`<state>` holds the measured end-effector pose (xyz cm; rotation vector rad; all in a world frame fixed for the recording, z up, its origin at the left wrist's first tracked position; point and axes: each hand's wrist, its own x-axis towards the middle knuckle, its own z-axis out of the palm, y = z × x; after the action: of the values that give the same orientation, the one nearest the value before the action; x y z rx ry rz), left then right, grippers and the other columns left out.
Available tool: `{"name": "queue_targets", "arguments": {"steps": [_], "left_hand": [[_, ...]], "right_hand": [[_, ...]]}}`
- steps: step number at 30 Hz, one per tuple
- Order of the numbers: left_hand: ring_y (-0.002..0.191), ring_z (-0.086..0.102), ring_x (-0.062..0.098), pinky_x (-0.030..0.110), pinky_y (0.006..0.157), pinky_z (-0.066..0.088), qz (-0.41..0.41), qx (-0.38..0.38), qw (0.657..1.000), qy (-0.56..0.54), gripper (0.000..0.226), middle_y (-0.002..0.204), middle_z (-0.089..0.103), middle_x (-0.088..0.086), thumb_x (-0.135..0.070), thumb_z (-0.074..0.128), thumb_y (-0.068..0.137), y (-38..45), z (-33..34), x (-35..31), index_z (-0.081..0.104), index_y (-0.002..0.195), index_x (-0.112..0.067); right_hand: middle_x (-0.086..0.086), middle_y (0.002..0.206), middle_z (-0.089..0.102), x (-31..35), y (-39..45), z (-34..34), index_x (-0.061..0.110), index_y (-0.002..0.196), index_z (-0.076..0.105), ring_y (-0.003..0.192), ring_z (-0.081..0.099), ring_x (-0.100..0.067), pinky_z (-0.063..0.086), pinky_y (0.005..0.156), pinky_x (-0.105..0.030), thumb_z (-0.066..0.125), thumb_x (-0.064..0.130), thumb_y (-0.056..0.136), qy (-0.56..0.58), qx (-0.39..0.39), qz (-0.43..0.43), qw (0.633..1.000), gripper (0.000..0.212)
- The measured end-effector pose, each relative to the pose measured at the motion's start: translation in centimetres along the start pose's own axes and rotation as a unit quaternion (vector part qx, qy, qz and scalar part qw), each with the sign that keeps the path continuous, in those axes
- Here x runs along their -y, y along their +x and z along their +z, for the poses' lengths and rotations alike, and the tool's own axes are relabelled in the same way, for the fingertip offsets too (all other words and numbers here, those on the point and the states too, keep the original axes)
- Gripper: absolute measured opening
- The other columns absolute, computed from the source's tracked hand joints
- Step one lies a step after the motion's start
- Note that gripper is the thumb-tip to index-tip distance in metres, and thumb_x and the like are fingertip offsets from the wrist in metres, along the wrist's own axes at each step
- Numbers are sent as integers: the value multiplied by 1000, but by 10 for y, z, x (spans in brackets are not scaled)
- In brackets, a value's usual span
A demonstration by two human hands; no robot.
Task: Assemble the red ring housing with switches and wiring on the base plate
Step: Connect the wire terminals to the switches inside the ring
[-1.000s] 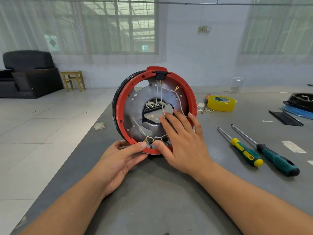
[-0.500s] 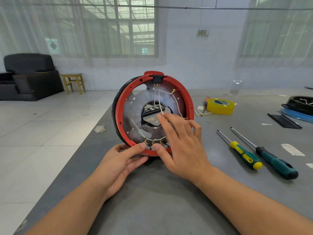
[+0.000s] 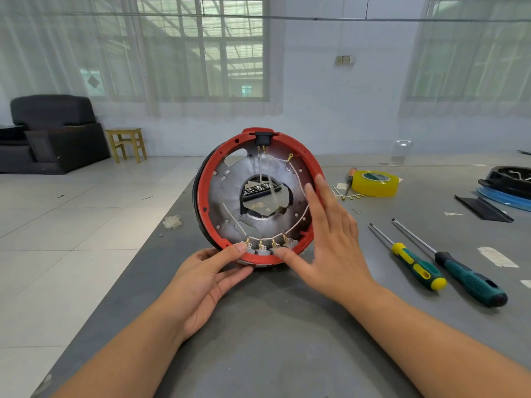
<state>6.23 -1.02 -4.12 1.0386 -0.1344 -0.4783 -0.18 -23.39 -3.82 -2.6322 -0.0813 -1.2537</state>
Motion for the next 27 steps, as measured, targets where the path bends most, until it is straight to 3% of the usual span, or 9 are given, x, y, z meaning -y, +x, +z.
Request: {"name": "queue_targets", "arguments": {"steps": [4,7,12,16,19,21,23,25,27], "left_hand": [[110,75,38,36,81,64,-5,-1,1000,-13,80,118,74,27,-14,91,66,-1,0,-1,55,134,9],[108,75,39,39,81,65,3,-5,1000,-19,82,117,75,27,-14,91,70,-1,0,-1,51,140,0],[100,76,46,44,76,65,11,-6,1000,22,95,108,77,27,-24,94,70,-2,-1,0,32,135,-53],[85,79,38,40,70,65,46,-59,989,127,98,97,81,15,-51,96,64,-5,8,1,32,138,-56],[76,77,19,42,83,62,127,-129,921,345,75,97,78,-7,-87,68,62,-4,6,1,57,125,-47],[108,70,18,41,103,52,154,-137,869,451,70,115,72,-15,-96,48,69,-4,3,2,64,115,-46],[137,43,28,41,118,33,148,-160,825,522,73,136,59,-3,-95,32,79,-5,2,4,64,112,-40],[142,29,31,44,117,26,134,-196,777,583,83,146,52,5,-91,19,77,-5,3,6,65,111,-32],[144,27,33,48,119,26,132,-225,736,624,96,155,48,6,-90,10,76,-5,3,6,68,109,-20]], "right_hand": [[6,170,-22,-7,-4,2,31,163,-9,158,-13,-13,11,119,-44,73,79,69,93,13,51,994,134],[10,167,-29,-12,-6,4,41,162,-3,157,-16,-9,10,119,-40,82,73,65,148,47,59,986,133],[18,169,-6,-14,-7,1,55,136,32,153,26,-12,36,112,-28,75,78,65,152,112,64,980,87],[17,161,21,-12,-8,-4,49,124,40,130,50,-10,53,103,-38,70,85,61,144,119,96,978,79],[22,152,31,-6,-10,-8,47,113,39,114,54,-7,53,85,-32,66,90,57,123,109,112,980,76],[24,145,37,-2,-12,-10,47,113,36,105,55,-8,45,76,-30,60,96,55,86,110,123,983,79],[25,130,44,0,-13,-12,48,112,34,96,54,-9,41,75,-30,54,101,54,60,114,133,983,81],[27,117,44,2,-14,-12,49,112,34,87,47,-7,37,74,-30,49,103,55,41,113,131,984,80],[26,113,45,3,-15,-11,49,114,34,85,45,-7,37,73,-31,43,106,56,31,122,129,984,81]]}}
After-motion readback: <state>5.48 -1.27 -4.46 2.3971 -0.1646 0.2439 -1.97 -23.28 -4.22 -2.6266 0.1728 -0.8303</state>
